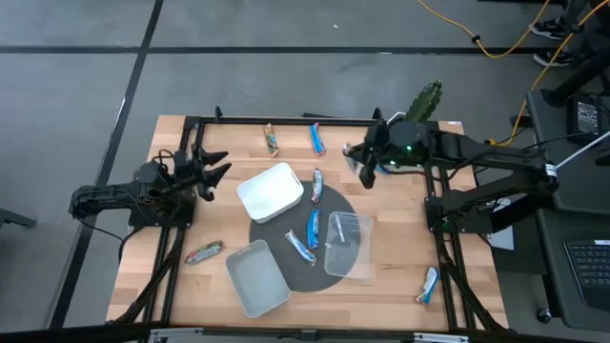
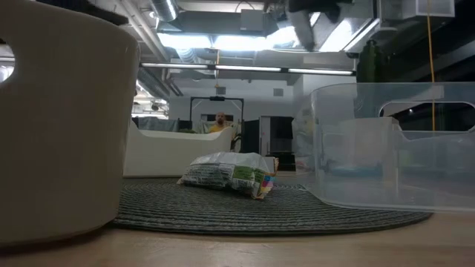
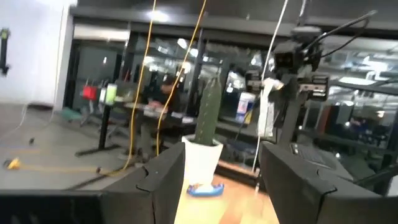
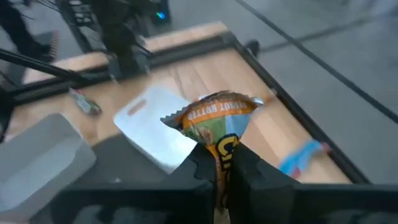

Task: Pick and place Granola Bars by type
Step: Put the orange granola bar into the white bin

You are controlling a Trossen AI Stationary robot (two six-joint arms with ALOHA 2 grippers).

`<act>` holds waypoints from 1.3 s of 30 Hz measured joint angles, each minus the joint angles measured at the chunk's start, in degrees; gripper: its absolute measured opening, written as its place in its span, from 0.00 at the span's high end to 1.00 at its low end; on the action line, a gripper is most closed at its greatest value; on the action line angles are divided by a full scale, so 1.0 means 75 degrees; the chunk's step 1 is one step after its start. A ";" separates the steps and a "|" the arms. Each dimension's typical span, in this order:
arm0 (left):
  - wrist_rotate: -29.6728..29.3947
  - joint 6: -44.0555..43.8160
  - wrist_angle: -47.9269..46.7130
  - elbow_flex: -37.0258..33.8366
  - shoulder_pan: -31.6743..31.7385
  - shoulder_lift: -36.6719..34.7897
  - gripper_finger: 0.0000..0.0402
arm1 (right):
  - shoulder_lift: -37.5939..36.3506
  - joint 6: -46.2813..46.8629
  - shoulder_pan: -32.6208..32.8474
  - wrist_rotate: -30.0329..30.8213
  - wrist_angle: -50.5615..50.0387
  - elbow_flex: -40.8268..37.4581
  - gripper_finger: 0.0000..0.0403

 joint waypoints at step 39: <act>0.3446 -0.0709 0.0979 0.5695 0.1300 0.8778 0.28 | 0.3026 -0.1923 -0.0700 -0.2474 0.1435 0.3127 0.97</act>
